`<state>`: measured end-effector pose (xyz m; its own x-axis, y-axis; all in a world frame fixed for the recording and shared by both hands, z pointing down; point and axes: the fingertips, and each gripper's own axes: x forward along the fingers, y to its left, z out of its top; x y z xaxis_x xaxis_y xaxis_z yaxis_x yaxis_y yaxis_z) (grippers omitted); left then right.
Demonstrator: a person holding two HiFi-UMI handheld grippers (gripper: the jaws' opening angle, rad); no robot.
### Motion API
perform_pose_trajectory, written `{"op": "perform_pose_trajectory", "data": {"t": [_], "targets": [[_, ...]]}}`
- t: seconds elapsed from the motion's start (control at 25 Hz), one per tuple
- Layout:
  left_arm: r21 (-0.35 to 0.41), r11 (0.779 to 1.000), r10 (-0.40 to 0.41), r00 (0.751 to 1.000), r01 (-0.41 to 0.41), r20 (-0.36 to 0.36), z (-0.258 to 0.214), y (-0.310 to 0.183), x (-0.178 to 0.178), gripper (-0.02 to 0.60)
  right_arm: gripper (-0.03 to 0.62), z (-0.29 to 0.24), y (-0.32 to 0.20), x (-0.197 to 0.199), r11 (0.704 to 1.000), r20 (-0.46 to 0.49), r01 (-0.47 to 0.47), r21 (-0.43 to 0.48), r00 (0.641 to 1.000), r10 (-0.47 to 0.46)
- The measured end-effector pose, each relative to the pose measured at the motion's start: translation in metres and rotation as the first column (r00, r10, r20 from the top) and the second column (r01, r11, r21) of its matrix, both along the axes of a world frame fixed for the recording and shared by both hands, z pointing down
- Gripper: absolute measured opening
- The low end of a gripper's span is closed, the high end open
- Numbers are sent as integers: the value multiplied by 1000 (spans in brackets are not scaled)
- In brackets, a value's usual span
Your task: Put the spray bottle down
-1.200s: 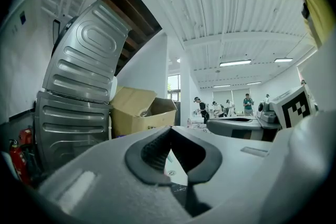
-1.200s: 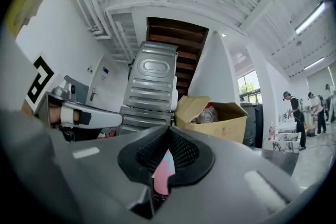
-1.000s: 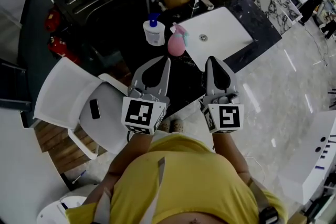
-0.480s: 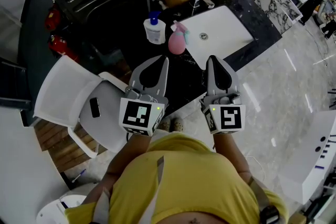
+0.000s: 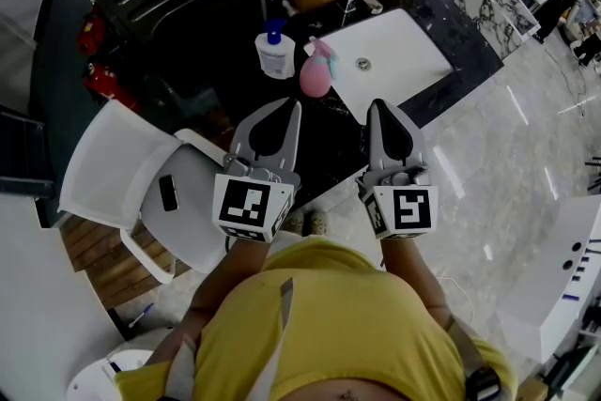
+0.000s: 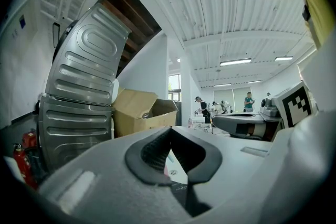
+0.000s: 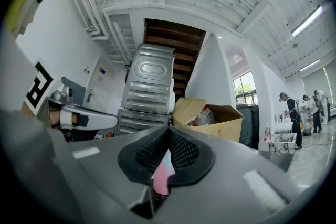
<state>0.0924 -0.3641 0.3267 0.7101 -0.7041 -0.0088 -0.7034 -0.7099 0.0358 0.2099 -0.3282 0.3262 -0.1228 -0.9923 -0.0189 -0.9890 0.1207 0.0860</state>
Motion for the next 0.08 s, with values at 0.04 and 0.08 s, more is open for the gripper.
{"op": "perform_pose_trajectory", "data": {"t": [0.04, 0.08], "targets": [[-1, 1000, 0, 1000, 0, 0, 0, -1, 0, 1, -2, 2, -1, 1, 1000, 0, -4, -11, 1000, 4], [-1, 1000, -1, 1000, 1, -1, 1, -2, 0, 0, -2, 4, -2, 2, 1000, 1, -8, -21, 1000, 8]]}}
